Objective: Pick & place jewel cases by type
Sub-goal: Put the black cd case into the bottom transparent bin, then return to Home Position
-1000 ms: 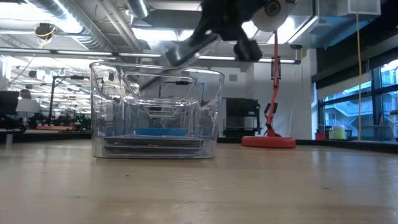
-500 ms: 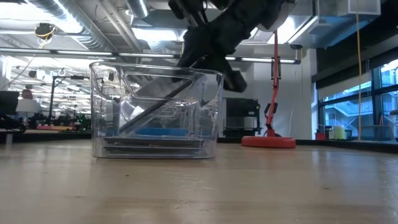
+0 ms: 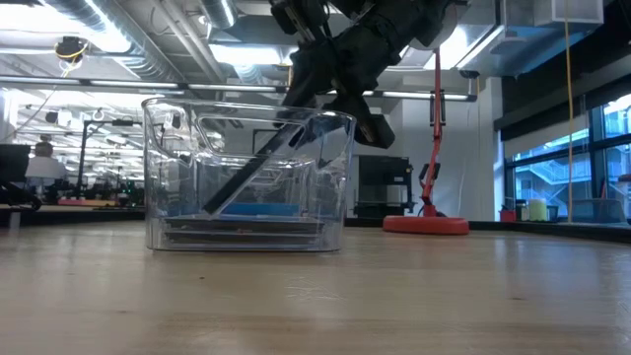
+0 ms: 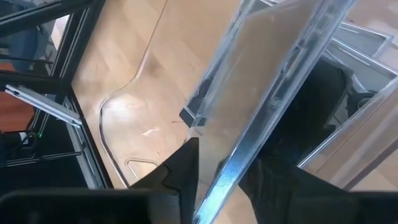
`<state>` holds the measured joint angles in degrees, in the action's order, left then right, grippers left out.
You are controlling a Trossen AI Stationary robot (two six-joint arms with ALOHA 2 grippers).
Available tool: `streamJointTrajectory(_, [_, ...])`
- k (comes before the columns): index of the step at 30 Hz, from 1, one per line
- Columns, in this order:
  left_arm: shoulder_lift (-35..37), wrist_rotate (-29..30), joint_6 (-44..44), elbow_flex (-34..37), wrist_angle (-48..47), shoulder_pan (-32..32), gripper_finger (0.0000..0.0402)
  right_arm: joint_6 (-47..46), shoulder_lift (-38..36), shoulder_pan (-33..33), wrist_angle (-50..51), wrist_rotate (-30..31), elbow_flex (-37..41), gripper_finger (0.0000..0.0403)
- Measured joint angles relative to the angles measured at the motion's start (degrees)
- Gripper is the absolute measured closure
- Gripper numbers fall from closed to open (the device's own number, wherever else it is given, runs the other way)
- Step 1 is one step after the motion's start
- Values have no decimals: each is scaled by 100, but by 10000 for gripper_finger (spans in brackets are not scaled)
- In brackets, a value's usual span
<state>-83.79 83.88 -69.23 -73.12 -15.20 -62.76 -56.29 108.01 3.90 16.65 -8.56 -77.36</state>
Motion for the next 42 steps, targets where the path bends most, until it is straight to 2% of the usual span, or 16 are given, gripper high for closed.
streamJointTrajectory(13, [0, -70, 7, 0, -4, 0, 186, 257, 0, -37, 583, 116, 0, 192])
streamJointTrajectory(18, [0, -71, 10, 0, -106, -2, 186, 302, -7, -37, 717, 289, -9, 185])
streamJointTrajectory(22, [0, -92, 9, -1, -590, -2, 187, 344, -53, -37, 846, 294, -11, 185])
streamJointTrajectory(26, [-2, -517, 6, -2, -778, -2, 185, 651, -361, -5, 974, 486, 7, 185])
streamJointTrajectory(31, [-4, -712, -1, 0, -780, 123, 188, 1476, -1235, 310, 914, 1299, 2, 185])
streamJointTrajectory(35, [93, -1178, -5, 0, -880, 448, 189, 1763, -1973, 650, 1216, 1475, 2, 185])
streamJointTrajectory(37, [111, -1486, 297, -2, -974, 660, 189, 1938, -2274, 981, 1275, 2062, 2, 185])
streamJointTrajectory(42, [171, -1796, 619, -2, -1222, 1153, 188, 2241, -2800, 2124, 1412, 3505, 2, 185])
